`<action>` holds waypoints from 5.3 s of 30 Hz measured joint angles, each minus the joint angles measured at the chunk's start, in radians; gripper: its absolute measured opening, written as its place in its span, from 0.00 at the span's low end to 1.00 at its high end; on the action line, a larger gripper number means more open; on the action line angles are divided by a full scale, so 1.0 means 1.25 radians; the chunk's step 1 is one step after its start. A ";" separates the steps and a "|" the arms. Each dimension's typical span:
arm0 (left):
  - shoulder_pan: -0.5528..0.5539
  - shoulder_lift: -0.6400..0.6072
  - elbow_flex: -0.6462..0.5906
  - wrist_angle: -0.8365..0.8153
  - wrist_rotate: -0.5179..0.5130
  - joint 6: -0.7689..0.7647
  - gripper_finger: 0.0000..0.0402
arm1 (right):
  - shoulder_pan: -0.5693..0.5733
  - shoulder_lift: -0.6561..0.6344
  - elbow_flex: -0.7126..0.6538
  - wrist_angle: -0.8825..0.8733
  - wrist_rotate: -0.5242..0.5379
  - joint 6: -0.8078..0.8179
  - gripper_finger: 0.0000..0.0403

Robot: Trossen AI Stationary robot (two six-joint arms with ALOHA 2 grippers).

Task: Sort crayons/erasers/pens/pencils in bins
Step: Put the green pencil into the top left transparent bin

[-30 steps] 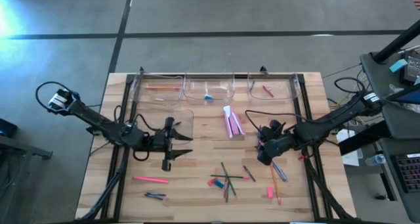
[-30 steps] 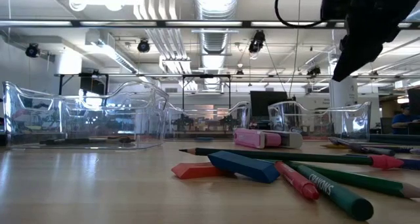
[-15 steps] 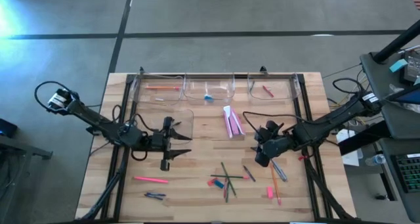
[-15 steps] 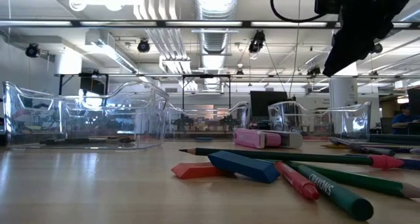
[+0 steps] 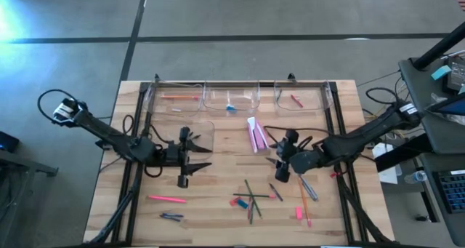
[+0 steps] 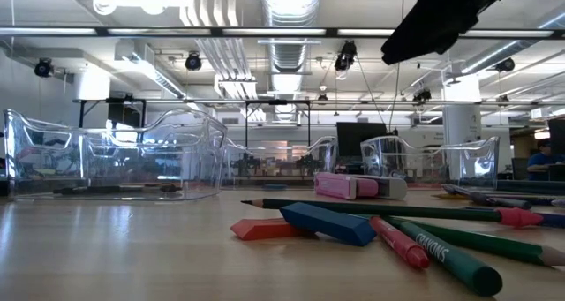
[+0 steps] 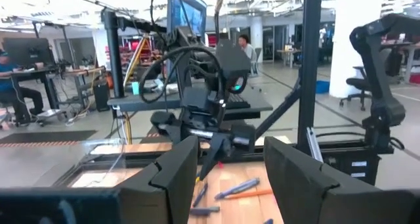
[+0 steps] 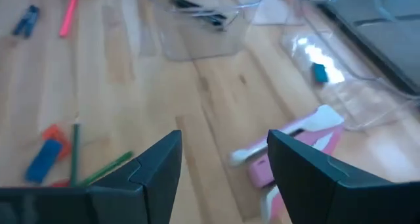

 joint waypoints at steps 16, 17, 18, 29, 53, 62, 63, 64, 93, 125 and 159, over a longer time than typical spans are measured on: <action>0.000 -0.048 0.061 -0.097 -0.021 0.114 0.40 | -0.118 0.014 0.002 0.060 0.060 -0.031 0.53; 0.000 -0.056 0.061 -0.131 -0.043 0.135 0.40 | -0.138 0.012 0.017 0.048 0.034 -0.058 0.53; 0.000 -0.068 0.068 -0.163 -0.079 0.168 0.40 | -0.164 0.008 0.042 0.032 -0.007 -0.083 0.53; 0.031 -0.274 0.148 -0.350 -0.271 0.236 0.40 | -0.426 -0.005 0.266 -0.100 -0.310 -0.350 0.53; 0.052 -0.270 0.133 -0.142 -0.316 0.303 0.40 | -0.553 0.003 0.230 0.073 -0.443 -0.044 0.53; 0.053 -0.271 0.132 -0.059 -0.551 0.210 0.40 | -0.553 0.002 0.380 -0.092 -0.567 -0.036 0.53; 0.053 -0.269 0.132 -0.056 -0.558 0.209 0.40 | -0.553 0.002 0.385 -0.100 -0.567 -0.034 0.53; 0.055 -0.266 0.132 -0.055 -0.564 0.209 0.40 | -0.553 0.002 0.386 -0.102 -0.566 -0.038 0.53; 0.092 -0.214 0.312 -0.271 -0.250 0.055 0.40 | -0.519 0.219 0.386 -0.130 -0.474 0.124 0.53; 0.093 -0.284 0.316 -0.320 -0.195 0.040 0.40 | -0.136 0.303 0.365 -0.436 -0.642 -0.020 0.55; 0.092 -0.297 0.315 -0.321 -0.213 0.022 0.40 | -0.049 0.438 0.248 -0.072 -0.630 0.166 0.55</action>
